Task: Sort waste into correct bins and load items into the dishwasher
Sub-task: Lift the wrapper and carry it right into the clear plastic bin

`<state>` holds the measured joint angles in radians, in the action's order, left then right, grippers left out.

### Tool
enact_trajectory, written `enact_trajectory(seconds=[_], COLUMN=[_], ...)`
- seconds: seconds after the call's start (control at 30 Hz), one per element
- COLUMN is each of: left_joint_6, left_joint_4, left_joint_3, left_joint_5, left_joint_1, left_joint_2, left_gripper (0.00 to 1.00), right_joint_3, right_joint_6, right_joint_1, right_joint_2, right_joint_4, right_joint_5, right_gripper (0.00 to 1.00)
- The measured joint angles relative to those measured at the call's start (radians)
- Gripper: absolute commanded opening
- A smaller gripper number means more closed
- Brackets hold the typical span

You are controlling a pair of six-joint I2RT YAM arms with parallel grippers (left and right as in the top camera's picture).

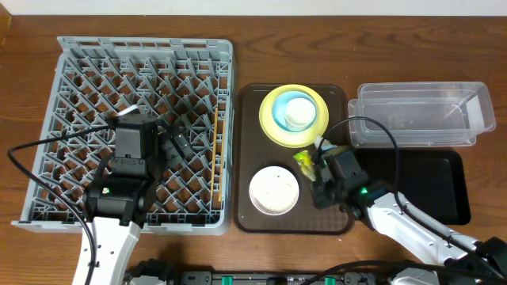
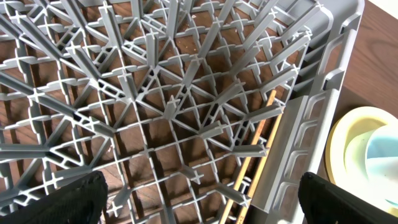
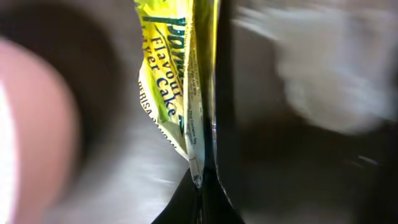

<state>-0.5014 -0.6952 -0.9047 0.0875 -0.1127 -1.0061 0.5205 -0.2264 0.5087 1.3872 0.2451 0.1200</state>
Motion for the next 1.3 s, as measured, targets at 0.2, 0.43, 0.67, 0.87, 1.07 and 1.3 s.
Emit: enact_trajectory(seconds=[0.2,0.43,0.67,0.87,1.07,1.3], left_joint_6=[0.0,0.0,0.0,0.0,0.0,0.0], left_joint_4=[0.0,0.0,0.0,0.0,0.0,0.0], left_joint_3=[0.0,0.0,0.0,0.0,0.0,0.0], left_joint_5=[0.0,0.0,0.0,0.0,0.0,0.0], left_joint_1=[0.0,0.0,0.0,0.0,0.0,0.0], left_joint_2=[0.0,0.0,0.0,0.0,0.0,0.0], left_gripper=[0.99,0.99,0.99,0.99,0.99,0.99], right_joint_3=[0.066,0.137,0.138,0.138,0.138,0.139], right_joint_6=[-0.011,-0.057,-0.135,-0.203,-0.248,-0.257], right_joint_1=[0.0,-0.024,-0.072,-0.122,-0.141,-0.219], right_joint_2=[-0.024,-0.15,-0.314,-0.486,-0.599,-0.575], right_joint_4=[0.0,0.048,0.224,0.339,0.391,0.344], right_joint_5=[0.185,0.175,-0.033,-0.223,-0.401,-0.488], right_gripper=[0.01,0.01,0.01,0.01,0.01,0.01])
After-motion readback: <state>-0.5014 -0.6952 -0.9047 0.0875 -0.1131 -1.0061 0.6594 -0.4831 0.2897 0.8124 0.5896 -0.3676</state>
